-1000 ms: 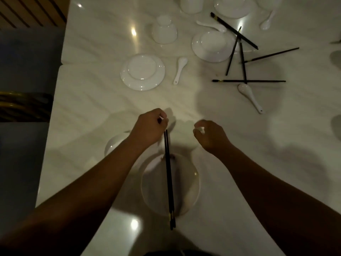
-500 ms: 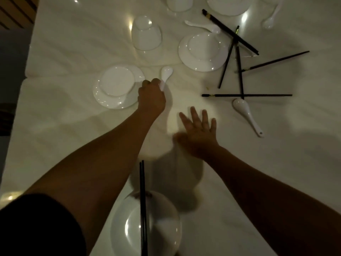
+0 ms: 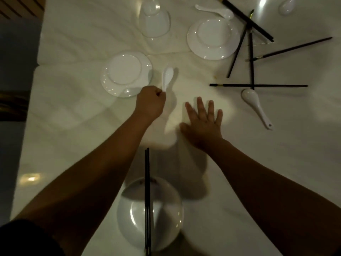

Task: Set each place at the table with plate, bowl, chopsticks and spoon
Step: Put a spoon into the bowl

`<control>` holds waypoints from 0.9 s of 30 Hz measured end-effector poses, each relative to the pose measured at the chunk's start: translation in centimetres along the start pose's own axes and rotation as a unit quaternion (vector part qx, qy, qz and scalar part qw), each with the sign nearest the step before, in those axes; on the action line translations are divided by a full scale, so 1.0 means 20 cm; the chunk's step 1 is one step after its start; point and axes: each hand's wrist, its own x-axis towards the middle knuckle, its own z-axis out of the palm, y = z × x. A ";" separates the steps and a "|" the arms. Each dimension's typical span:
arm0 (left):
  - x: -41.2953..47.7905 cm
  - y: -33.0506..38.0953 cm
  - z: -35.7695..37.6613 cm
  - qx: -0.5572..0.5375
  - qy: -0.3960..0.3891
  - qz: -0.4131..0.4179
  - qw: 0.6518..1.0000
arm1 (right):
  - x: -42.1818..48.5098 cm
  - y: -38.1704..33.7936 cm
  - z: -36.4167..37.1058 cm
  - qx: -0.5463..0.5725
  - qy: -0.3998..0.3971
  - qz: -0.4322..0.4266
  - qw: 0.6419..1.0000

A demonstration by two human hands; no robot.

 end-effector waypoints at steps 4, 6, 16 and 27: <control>-0.37 -0.13 -0.24 -0.114 -0.026 -0.073 0.990 | -0.07 -0.08 0.03 0.040 0.006 0.012 0.999; -0.55 -0.22 -0.38 -0.164 -0.022 -0.111 0.980 | -0.12 -0.14 0.03 0.074 0.013 0.022 0.997; -1.06 -0.75 -0.66 -0.189 -0.033 -0.209 0.959 | -0.40 -0.71 0.14 0.089 0.043 -0.084 0.992; -1.07 -0.86 -0.77 -0.268 -0.092 -0.221 0.933 | -0.46 -0.97 0.22 -0.051 -0.059 0.002 0.997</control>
